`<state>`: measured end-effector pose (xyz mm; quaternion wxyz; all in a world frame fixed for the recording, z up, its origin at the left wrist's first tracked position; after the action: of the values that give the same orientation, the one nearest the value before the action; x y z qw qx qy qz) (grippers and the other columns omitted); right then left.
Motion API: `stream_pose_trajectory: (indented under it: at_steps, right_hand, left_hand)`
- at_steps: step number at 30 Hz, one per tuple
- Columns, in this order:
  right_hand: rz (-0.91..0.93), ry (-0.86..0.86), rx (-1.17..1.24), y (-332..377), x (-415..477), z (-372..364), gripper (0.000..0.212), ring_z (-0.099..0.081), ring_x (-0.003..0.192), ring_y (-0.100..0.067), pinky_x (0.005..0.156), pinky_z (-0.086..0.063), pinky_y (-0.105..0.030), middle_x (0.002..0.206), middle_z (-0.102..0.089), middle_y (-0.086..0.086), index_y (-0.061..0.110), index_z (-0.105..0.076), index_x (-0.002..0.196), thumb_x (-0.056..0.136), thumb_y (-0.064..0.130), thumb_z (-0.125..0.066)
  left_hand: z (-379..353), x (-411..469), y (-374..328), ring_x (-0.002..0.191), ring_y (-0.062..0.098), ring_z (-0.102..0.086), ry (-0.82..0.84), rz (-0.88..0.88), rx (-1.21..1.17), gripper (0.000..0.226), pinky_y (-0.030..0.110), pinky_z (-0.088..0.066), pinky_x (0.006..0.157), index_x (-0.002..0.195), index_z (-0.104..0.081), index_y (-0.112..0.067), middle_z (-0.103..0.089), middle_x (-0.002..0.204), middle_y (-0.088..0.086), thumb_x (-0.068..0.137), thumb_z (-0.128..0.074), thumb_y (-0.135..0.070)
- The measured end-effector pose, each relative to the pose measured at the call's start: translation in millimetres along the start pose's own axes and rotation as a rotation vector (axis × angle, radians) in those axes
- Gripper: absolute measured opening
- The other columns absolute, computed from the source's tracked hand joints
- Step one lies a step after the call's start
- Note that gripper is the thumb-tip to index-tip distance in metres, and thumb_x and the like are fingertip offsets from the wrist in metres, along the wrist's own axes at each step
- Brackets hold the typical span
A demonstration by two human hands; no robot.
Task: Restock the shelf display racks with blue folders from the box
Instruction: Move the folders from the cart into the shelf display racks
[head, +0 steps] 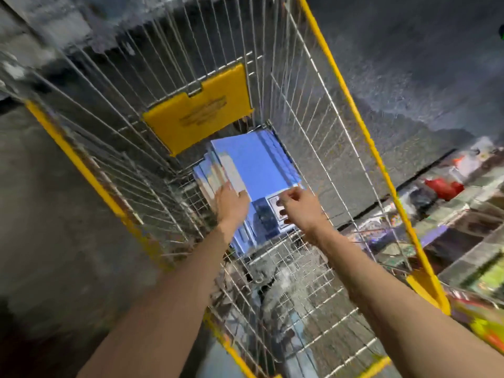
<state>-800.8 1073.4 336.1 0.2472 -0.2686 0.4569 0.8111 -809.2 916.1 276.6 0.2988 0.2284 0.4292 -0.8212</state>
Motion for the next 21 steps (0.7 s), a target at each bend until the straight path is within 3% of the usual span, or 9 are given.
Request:
stream_pose_trajectory:
  at_steps: [4, 7, 11, 13, 14, 15, 16, 18, 21]
  right_hand:
    - [-0.039, 0.032, -0.034, -19, 31, -21, 0.023, -0.068, 0.096, -0.039, 0.086, -0.056, -0.053, 0.087, -0.068, -0.008, 0.019, -0.056, 0.073, 0.095, 0.02, -0.052]
    - [-0.073, 0.083, -0.009, -29, 47, -30, 0.018, -0.067, 0.097, -0.035, 0.089, -0.056, -0.052, 0.094, -0.068, -0.009, 0.015, -0.06, 0.083, 0.099, 0.018, -0.051]
    - [-0.07, 0.095, 0.0, -33, 64, -34, 0.014, -0.059, 0.07, -0.015, 0.066, -0.052, -0.031, 0.096, -0.069, -0.008, 0.011, -0.061, 0.103, 0.1, 0.02, -0.051]
    - [-0.037, 0.09, -0.003, -32, 68, -34, 0.017, -0.057, 0.066, -0.011, 0.058, -0.046, -0.024, 0.095, -0.067, -0.004, 0.011, -0.062, 0.111, 0.1, 0.021, -0.053]
    - [-0.014, 0.091, -0.022, -32, 70, -34, 0.022, -0.057, 0.068, -0.01, 0.056, -0.045, -0.022, 0.096, -0.067, -0.002, 0.01, -0.062, 0.117, 0.1, 0.023, -0.054]
    - [0.019, 0.097, -0.052, -30, 70, -33, 0.027, -0.059, 0.074, -0.011, 0.058, -0.045, -0.021, 0.099, -0.066, -0.002, 0.01, -0.061, 0.123, 0.101, 0.026, -0.055]
    - [0.047, 0.108, -0.087, -27, 72, -33, 0.033, -0.06, 0.082, -0.013, 0.062, -0.045, -0.02, 0.105, -0.065, -0.003, 0.011, -0.059, 0.128, 0.101, 0.029, -0.056]
    - [0.08, 0.112, -0.123, -22, 75, -32, 0.042, -0.062, 0.098, -0.018, 0.075, -0.048, -0.025, 0.119, -0.065, -0.007, 0.011, -0.056, 0.135, 0.1, 0.034, -0.057]
    - [0.115, 0.12, -0.169, -15, 83, -34, 0.053, -0.062, 0.115, -0.022, 0.1, -0.049, -0.037, 0.134, -0.061, -0.007, 0.014, -0.055, 0.139, 0.094, 0.043, -0.063]
  left_hand:
    - [-22, 19, 12, 0.13, 0.039, -0.051, -0.029, 0.1, -0.127, 0.051, 0.032, -0.041, 0.098, 0.145, -0.04, 0.006, -0.052, 0.142, 0.025, 0.1, -0.05, -0.015]
    - [-32, 25, 15, 0.123, 0.041, -0.056, -0.105, 0.126, -0.17, 0.044, 0.04, -0.045, 0.099, 0.134, -0.052, 0.008, -0.059, 0.133, 0.028, 0.098, -0.05, -0.017]
    - [-34, 35, 21, 0.119, 0.041, -0.059, -0.142, 0.213, -0.311, 0.043, 0.045, -0.049, 0.101, 0.137, -0.053, 0.005, -0.059, 0.132, 0.027, 0.101, -0.045, -0.019]
    - [-34, 39, 24, 0.105, 0.04, -0.064, -0.14, 0.283, -0.433, 0.039, 0.042, -0.055, 0.089, 0.129, -0.058, 0.003, -0.065, 0.114, 0.026, 0.104, -0.041, -0.021]
    - [-35, 39, 23, 0.088, 0.033, -0.066, -0.132, 0.305, -0.483, 0.037, 0.033, -0.056, 0.074, 0.126, -0.06, 0.003, -0.065, 0.096, 0.022, 0.105, -0.039, -0.02]
    - [-35, 38, 22, 0.071, 0.023, -0.059, -0.128, 0.318, -0.515, 0.035, 0.022, -0.051, 0.059, 0.124, -0.061, 0.002, -0.06, 0.081, 0.013, 0.106, -0.038, -0.018]
    - [-34, 40, 21, 0.066, 0.018, -0.051, -0.125, 0.334, -0.533, 0.035, 0.016, -0.044, 0.053, 0.127, -0.06, -0.001, -0.054, 0.077, 0.006, 0.107, -0.037, -0.017]
    - [-37, 39, 20, 0.068, 0.011, -0.048, -0.132, 0.341, -0.563, 0.023, 0.01, -0.04, 0.052, 0.115, -0.057, -0.011, -0.051, 0.081, -0.003, 0.108, -0.036, -0.017]
    - [-37, 33, 10, 0.071, 0.004, -0.047, -0.176, 0.278, -0.666, 0.021, 0.015, -0.037, 0.054, 0.117, -0.056, -0.012, -0.051, 0.083, -0.008, 0.107, -0.039, -0.02]
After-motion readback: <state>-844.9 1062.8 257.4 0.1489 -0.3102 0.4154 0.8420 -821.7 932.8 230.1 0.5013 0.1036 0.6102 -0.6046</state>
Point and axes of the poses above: each hand's wrist, its own x-axis towards the middle knuckle, its own z-axis out of the back of the hand, y = z × x, the point moved 1 cm from there along x, towards the middle knuckle
